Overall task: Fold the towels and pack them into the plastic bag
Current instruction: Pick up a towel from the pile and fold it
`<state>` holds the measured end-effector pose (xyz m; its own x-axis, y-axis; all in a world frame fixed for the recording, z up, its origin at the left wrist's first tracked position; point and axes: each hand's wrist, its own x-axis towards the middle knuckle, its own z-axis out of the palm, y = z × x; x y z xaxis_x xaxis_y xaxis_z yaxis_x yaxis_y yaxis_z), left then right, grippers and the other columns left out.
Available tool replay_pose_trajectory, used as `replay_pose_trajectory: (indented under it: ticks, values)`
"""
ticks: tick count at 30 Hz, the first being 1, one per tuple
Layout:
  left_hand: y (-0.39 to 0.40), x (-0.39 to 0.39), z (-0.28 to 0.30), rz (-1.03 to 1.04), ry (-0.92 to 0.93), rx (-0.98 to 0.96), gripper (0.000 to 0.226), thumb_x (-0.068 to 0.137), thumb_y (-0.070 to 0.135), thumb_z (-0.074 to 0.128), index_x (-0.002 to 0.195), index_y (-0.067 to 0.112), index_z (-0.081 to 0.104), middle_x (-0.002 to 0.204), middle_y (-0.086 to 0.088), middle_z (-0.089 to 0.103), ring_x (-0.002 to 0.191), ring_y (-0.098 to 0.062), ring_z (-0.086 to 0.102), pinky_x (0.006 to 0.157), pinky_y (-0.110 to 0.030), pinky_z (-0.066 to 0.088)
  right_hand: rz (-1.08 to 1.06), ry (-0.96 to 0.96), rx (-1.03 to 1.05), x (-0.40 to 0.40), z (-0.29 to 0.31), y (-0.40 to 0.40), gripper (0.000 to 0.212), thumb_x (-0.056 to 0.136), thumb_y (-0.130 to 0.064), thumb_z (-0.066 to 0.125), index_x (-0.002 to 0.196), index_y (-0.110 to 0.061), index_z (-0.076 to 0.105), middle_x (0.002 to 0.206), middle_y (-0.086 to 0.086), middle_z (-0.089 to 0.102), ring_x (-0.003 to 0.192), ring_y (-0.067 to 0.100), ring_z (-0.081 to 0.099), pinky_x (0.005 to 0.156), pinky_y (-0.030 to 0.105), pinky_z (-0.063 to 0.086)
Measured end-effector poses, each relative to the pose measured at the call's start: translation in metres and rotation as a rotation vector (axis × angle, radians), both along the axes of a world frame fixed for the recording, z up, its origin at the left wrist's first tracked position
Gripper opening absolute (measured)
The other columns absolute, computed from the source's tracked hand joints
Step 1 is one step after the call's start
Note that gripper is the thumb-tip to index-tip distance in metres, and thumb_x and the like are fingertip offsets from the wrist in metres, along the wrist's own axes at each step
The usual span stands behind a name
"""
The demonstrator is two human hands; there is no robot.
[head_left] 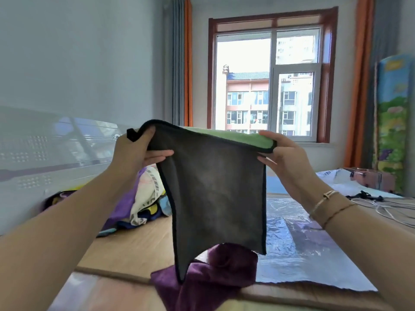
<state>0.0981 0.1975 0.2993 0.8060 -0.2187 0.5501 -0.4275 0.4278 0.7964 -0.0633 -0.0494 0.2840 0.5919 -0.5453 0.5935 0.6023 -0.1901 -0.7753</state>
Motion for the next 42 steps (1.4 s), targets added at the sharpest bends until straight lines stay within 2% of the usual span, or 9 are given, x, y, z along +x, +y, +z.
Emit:
replay_pose_trajectory:
  ticks: [5, 12, 17, 21, 26, 29, 34, 38, 42]
  values:
    - [0.009, 0.04, -0.017, 0.033, 0.093, 0.16, 0.023, 0.095, 0.027, 0.061, 0.107, 0.009, 0.053, 0.103, -0.003, 0.065, 0.065, -0.024, 0.073, 0.058, -0.024, 0.06, -0.103, 0.124, -0.036, 0.029, -0.017, 0.004, 0.014, 0.095, -0.008, 0.056, 0.108, -0.009, 0.061, 0.103, 0.009, 0.073, 0.09, 0.022, 0.072, 0.081, 0.034, 0.054]
    - [-0.014, 0.119, -0.065, 0.096, 0.151, 0.394, 0.029, 0.097, 0.03, 0.056, 0.115, 0.008, 0.056, 0.121, -0.01, 0.064, 0.098, -0.032, 0.068, 0.085, -0.033, 0.051, -0.048, 0.552, 0.012, 0.127, -0.055, -0.015, 0.008, 0.1, -0.021, 0.05, 0.099, -0.014, 0.048, 0.099, 0.013, 0.068, 0.092, 0.026, 0.063, 0.091, 0.045, 0.05]
    - [-0.027, 0.163, -0.04, 0.178, -0.018, 0.245, 0.032, 0.069, 0.052, 0.07, 0.071, 0.02, 0.073, 0.101, -0.014, 0.071, 0.105, -0.033, 0.065, 0.102, -0.047, 0.046, -0.057, 0.205, 0.055, 0.19, -0.031, -0.015, 0.015, 0.1, -0.023, 0.049, 0.085, -0.02, 0.046, 0.083, 0.001, 0.047, 0.075, 0.012, 0.047, 0.073, 0.031, 0.041]
    - [-0.027, 0.163, 0.0, 0.228, -0.12, 0.029, 0.012, 0.089, 0.033, 0.066, 0.079, 0.028, 0.073, 0.09, 0.001, 0.07, 0.098, -0.021, 0.067, 0.092, -0.029, 0.051, -0.041, -0.056, 0.083, 0.198, -0.01, -0.011, 0.012, 0.1, -0.024, 0.049, 0.09, -0.018, 0.048, 0.085, -0.006, 0.054, 0.075, 0.002, 0.055, 0.075, 0.021, 0.046]
    - [-0.002, 0.141, -0.037, 0.281, -0.199, 0.246, 0.009, 0.093, 0.028, 0.061, 0.093, 0.022, 0.068, 0.078, 0.014, 0.066, 0.059, 0.016, 0.057, 0.058, 0.0, 0.04, -0.076, 0.141, -0.031, 0.172, -0.05, -0.026, 0.017, 0.1, -0.022, 0.048, 0.109, -0.009, 0.052, 0.116, 0.004, 0.055, 0.111, 0.015, 0.052, 0.098, 0.036, 0.041]
    - [0.027, 0.128, -0.087, 0.265, -0.188, 0.498, 0.018, 0.091, 0.03, 0.064, 0.074, 0.025, 0.068, 0.058, 0.021, 0.064, 0.056, 0.009, 0.056, 0.059, -0.007, 0.041, -0.074, 0.37, -0.146, 0.15, -0.097, -0.032, 0.011, 0.098, -0.017, 0.052, 0.105, -0.011, 0.058, 0.101, 0.001, 0.058, 0.101, 0.015, 0.051, 0.091, 0.035, 0.04]
    - [0.067, 0.106, -0.161, 0.051, -0.088, 0.758, 0.021, 0.092, 0.022, 0.062, 0.08, 0.013, 0.076, 0.081, 0.004, 0.074, 0.075, -0.003, 0.062, 0.064, -0.008, 0.042, 0.007, 0.636, -0.318, 0.118, -0.155, -0.026, 0.01, 0.093, -0.004, 0.056, 0.09, 0.001, 0.064, 0.085, 0.005, 0.063, 0.081, 0.013, 0.055, 0.068, 0.013, 0.042]
    - [0.08, 0.107, -0.192, -0.052, 0.066, 0.896, 0.025, 0.09, 0.028, 0.065, 0.069, 0.017, 0.073, 0.067, -0.006, 0.065, 0.068, -0.012, 0.06, 0.073, -0.027, 0.05, 0.082, 0.741, -0.337, 0.114, -0.167, -0.024, 0.018, 0.093, -0.005, 0.057, 0.089, 0.013, 0.057, 0.081, 0.013, 0.056, 0.079, 0.02, 0.053, 0.076, 0.027, 0.041]
    - [0.075, 0.122, -0.208, -0.043, 0.213, 1.001, 0.022, 0.088, 0.029, 0.068, 0.081, 0.008, 0.071, 0.066, -0.006, 0.064, 0.066, -0.03, 0.068, 0.072, -0.046, 0.059, -0.001, 0.824, -0.35, 0.132, -0.174, -0.022, 0.018, 0.091, -0.008, 0.062, 0.074, -0.004, 0.058, 0.058, 0.003, 0.051, 0.057, 0.017, 0.047, 0.055, 0.024, 0.04]
